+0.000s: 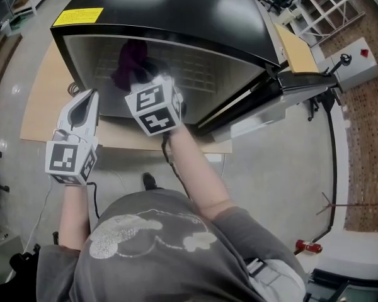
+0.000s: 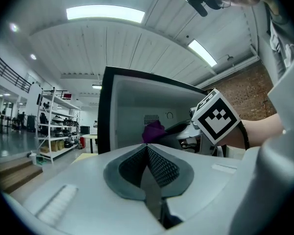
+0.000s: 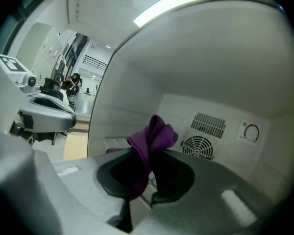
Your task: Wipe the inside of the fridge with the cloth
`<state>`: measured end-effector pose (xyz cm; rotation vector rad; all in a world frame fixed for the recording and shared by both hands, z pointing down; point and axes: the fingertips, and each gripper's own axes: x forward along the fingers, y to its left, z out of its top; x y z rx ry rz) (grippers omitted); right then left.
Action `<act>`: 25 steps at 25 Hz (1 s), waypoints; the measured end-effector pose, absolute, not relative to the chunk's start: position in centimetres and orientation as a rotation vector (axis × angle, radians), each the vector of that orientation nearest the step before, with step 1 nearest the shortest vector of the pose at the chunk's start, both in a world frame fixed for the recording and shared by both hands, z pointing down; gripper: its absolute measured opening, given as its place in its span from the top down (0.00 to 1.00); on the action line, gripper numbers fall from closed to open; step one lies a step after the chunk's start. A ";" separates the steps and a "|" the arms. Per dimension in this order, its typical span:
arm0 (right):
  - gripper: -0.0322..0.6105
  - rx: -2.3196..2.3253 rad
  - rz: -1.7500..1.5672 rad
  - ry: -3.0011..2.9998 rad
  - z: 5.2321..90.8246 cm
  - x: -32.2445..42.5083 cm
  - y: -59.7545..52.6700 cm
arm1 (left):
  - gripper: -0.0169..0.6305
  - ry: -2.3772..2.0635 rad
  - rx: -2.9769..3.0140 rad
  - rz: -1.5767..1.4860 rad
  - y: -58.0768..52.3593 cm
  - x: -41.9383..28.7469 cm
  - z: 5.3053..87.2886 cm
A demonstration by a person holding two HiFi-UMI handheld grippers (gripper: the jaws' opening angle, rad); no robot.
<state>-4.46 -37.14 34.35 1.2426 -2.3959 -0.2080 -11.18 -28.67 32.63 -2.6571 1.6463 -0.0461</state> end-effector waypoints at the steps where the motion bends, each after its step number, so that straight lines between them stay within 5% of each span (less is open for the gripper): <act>1: 0.88 1.266 -0.194 -2.382 34.5 -3.5 -37.3 | 0.95 1.630 -2.666 -0.047 -28.8 -10.7 32.7; 25: 0.88 1.862 -0.001 -2.045 34.9 13.4 -35.9 | 0.95 1.353 -2.820 -0.050 -28.7 -3.6 33.2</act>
